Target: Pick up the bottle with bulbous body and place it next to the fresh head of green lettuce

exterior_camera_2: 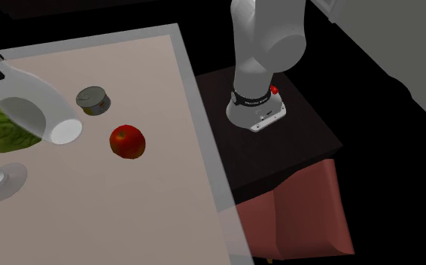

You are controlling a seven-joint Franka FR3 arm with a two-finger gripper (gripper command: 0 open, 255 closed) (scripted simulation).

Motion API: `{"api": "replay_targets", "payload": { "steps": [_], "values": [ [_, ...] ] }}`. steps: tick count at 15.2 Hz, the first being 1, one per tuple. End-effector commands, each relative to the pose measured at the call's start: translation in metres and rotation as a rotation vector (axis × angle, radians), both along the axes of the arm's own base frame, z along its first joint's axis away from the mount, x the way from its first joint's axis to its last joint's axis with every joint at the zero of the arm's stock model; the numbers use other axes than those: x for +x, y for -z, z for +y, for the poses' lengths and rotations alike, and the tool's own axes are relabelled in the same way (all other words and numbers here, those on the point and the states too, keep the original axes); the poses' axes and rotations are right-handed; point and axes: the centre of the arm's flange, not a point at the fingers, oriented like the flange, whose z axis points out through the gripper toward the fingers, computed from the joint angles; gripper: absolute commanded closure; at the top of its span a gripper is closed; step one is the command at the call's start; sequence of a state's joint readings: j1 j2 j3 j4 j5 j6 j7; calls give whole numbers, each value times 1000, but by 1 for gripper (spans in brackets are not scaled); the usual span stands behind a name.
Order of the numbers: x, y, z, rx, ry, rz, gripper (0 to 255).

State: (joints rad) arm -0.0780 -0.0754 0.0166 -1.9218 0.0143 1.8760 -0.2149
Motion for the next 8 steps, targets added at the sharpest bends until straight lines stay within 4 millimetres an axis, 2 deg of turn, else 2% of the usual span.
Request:
{"api": "replay_targets", "payload": {
  "steps": [1,8],
  "values": [
    [-1,10,0,0,0,-1,255],
    [-1,47,0,0,0,-1,255]
  ]
}}
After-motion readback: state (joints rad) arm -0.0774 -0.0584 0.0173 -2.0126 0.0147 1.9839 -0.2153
